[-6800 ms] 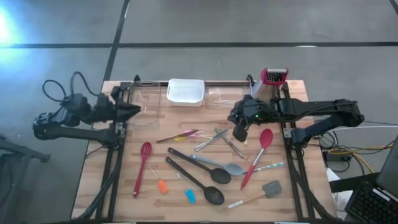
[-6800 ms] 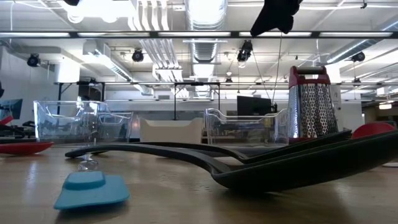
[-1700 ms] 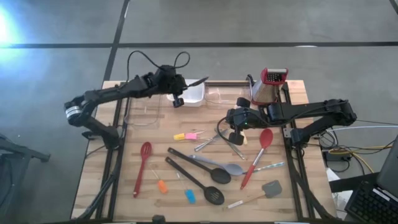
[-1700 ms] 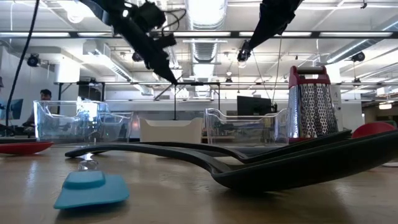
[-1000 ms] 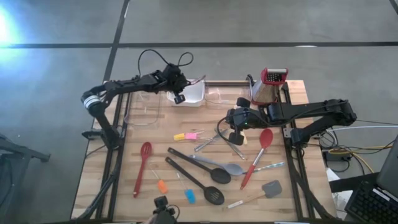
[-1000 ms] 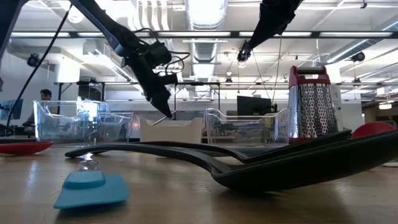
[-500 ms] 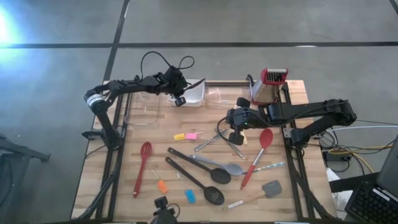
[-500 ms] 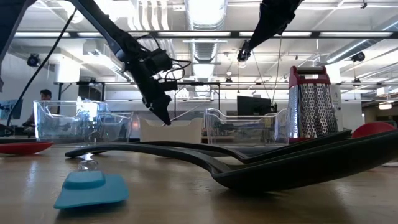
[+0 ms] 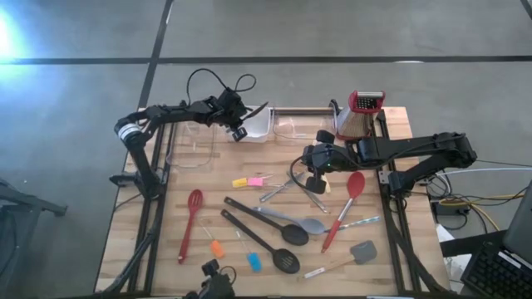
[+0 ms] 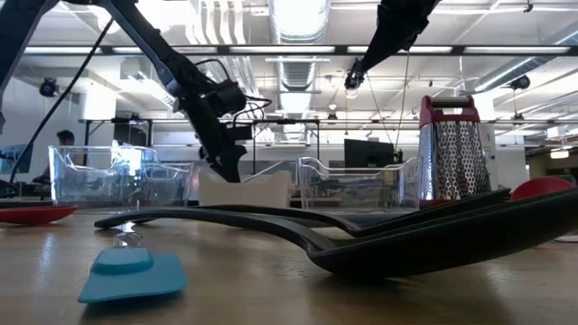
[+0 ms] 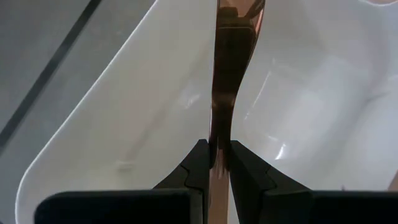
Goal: Pick & Place Kitchen Items
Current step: Put the gold knife into the white bin
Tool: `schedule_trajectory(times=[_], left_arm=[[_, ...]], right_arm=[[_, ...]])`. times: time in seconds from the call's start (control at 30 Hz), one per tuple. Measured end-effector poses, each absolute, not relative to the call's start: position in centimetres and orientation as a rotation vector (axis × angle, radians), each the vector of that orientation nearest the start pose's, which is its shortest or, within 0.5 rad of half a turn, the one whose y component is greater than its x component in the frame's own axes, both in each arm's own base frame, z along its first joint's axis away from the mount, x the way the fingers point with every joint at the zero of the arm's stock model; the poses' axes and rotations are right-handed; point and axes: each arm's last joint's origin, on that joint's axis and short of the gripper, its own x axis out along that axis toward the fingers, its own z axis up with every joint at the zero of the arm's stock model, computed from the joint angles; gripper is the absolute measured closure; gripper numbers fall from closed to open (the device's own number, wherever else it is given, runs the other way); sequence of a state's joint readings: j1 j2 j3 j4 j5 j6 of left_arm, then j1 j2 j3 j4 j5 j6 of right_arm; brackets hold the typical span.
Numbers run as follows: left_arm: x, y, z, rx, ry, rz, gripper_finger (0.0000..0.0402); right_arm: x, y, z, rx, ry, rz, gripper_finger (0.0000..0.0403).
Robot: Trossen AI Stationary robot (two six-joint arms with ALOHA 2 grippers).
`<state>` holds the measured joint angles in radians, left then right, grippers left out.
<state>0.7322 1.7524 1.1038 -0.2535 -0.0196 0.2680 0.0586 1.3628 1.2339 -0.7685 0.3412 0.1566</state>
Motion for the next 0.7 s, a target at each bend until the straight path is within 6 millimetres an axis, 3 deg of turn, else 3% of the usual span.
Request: schedule_trajectory(times=[0.6,0.7], left_arm=[[27.3,24.7,17.4,-0.07,0.981,0.555,0.0362],[27.4,24.7,17.4,-0.068,0.975,0.556,0.0347]], right_arm=[[27.5,0.6,31.6,-0.034,0.857,-0.331,0.0369],[27.6,0.6,31.6,-0.034,0.857,-0.331,0.0369]])
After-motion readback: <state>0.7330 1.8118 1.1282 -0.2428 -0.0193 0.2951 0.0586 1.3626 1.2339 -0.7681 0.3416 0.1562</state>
